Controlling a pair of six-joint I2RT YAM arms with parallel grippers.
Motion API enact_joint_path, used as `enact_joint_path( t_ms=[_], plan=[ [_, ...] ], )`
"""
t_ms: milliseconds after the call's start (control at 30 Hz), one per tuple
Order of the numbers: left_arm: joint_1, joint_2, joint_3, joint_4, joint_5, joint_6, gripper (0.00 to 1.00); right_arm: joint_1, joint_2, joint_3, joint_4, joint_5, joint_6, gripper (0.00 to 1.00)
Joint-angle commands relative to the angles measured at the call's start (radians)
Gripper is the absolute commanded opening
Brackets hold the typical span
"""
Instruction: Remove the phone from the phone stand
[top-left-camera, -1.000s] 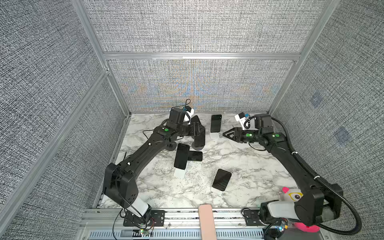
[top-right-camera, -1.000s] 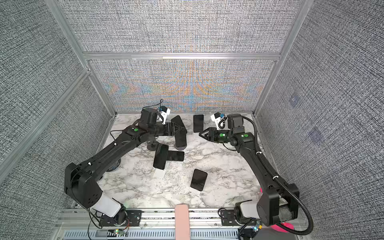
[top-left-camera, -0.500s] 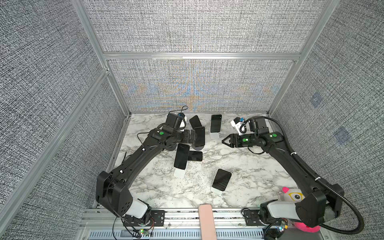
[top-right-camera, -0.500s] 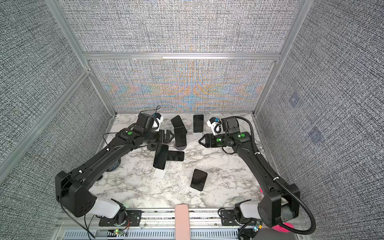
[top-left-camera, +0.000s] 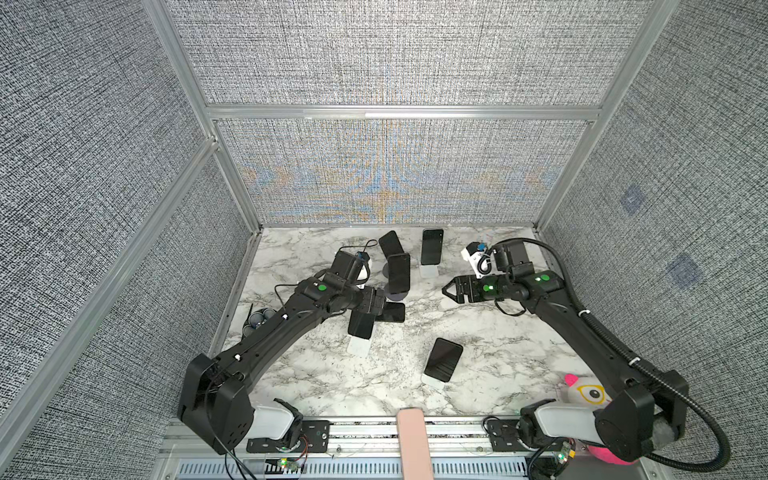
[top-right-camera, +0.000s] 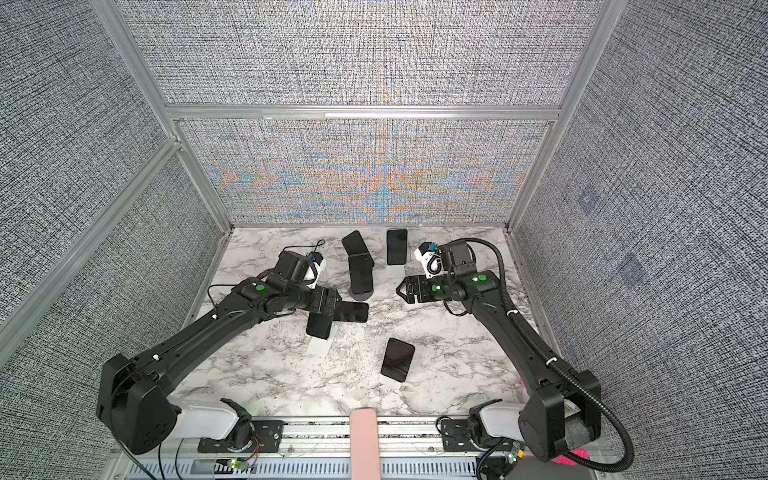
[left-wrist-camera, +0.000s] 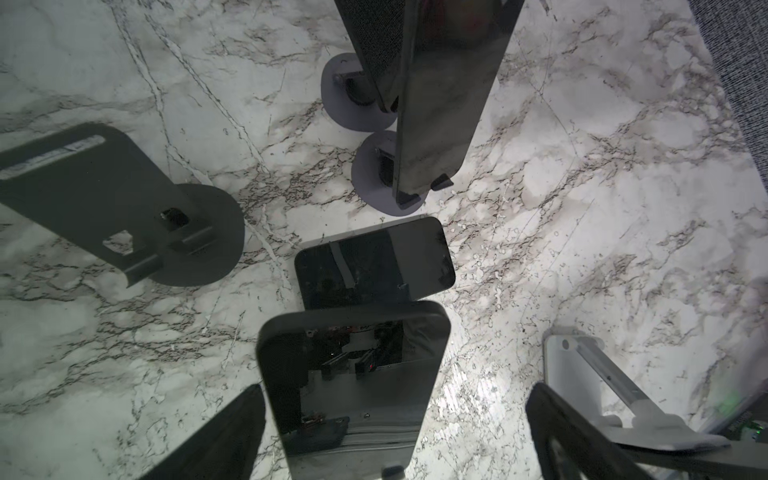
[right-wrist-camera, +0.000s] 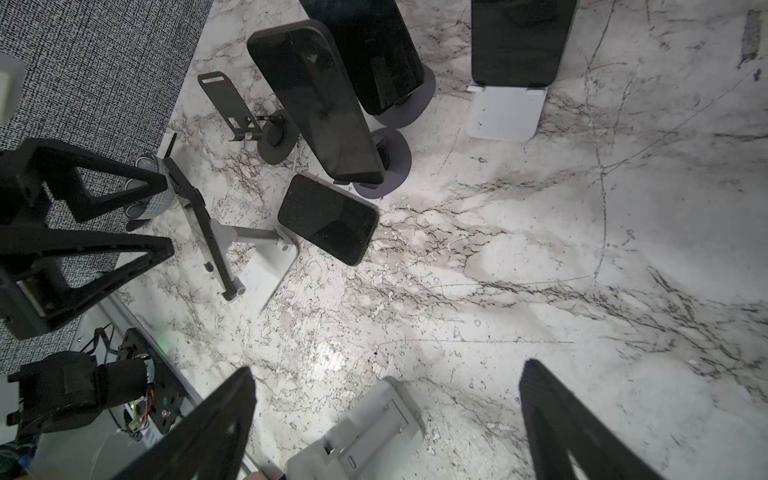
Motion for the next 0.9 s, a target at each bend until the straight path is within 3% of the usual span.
enact_joint_path(
  t_ms=[0,133,700,867],
  plan=[
    [-0.012,0.023,-0.008,0.026,-0.066,0.011,0.98,-0.001,-0.012,-0.005,0.009,0.025,-0.003,0.90],
    [-0.013,0.046,-0.018,0.035,-0.119,0.014,0.98,0.000,-0.023,-0.006,-0.003,0.029,-0.014,0.90],
    [-0.013,0.074,-0.053,0.046,-0.157,-0.010,0.98,-0.001,-0.038,-0.018,0.002,0.019,-0.015,0.90],
    [-0.013,0.088,-0.044,0.043,-0.164,-0.034,0.85,0.000,-0.052,-0.019,-0.004,0.021,-0.020,0.90]
  ],
)
